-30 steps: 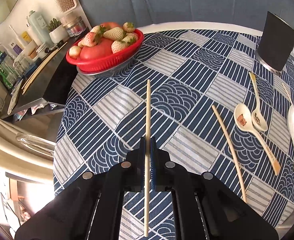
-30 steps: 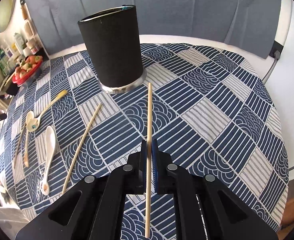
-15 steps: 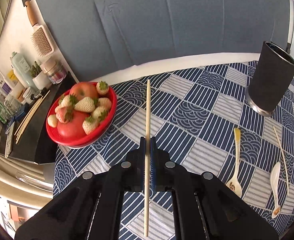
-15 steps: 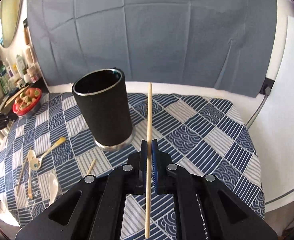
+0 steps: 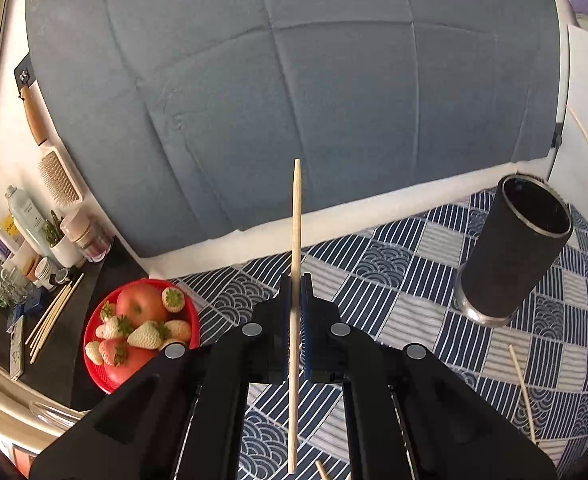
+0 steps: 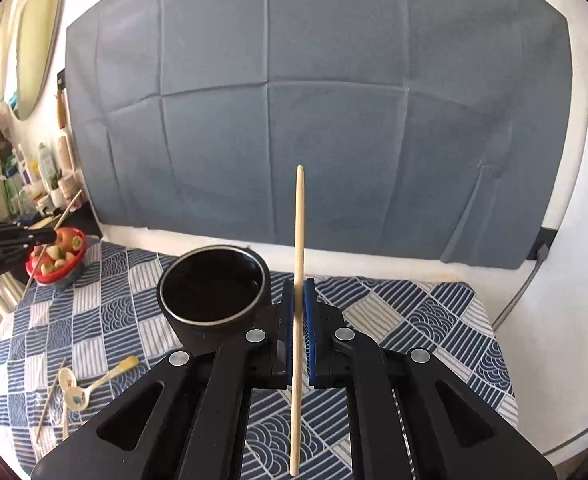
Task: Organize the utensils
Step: 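Lift the chopsticks with both tools and carry them over the black holder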
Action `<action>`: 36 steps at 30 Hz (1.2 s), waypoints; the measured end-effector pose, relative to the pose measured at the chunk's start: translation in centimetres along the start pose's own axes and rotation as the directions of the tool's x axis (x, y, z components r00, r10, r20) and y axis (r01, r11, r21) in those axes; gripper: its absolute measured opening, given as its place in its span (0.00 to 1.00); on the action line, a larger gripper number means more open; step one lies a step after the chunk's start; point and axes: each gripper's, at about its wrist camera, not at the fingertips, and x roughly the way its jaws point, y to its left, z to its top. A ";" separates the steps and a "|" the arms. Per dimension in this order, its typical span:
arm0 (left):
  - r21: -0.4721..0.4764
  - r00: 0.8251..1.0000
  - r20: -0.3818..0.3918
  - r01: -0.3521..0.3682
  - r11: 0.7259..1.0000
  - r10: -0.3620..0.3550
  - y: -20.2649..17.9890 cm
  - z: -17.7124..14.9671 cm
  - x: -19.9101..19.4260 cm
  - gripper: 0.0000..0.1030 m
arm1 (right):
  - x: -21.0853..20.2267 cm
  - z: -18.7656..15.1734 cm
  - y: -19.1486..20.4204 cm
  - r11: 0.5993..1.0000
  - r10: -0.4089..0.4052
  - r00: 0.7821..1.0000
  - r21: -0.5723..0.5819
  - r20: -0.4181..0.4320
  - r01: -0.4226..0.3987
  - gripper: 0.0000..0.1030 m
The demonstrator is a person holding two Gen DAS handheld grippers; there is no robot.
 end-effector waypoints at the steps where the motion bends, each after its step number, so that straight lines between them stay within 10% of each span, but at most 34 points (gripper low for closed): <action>1: -0.011 1.000 0.011 0.006 1.000 -0.006 -0.1 0.5 -0.1 0.05 | 0.2 0.3 0.1 1.000 0.004 1.000 0.000 0.012 -0.004 0.05; 12: -0.057 0.969 0.221 0.125 0.991 -0.109 -3.1 4.8 -1.9 0.05 | 0.8 4.2 1.6 0.996 0.092 0.986 -0.019 0.136 -0.090 0.05; 16: -0.059 0.932 0.290 0.243 0.968 -0.216 -4.2 6.7 -2.4 0.05 | 1.0 5.1 1.7 0.985 0.165 0.961 0.015 0.220 -0.172 0.05; 28: -0.043 0.749 0.509 0.515 0.856 -0.424 -7.7 8.4 -1.2 0.05 | 1.8 3.4 1.1 0.941 0.292 0.841 0.020 0.456 -0.337 0.05; 36: -0.016 0.617 0.586 0.657 0.754 -0.525 -9.6 7.0 2.1 0.05 | 4.4 1.0 -0.3 0.935 0.275 0.844 0.076 0.461 -0.346 0.05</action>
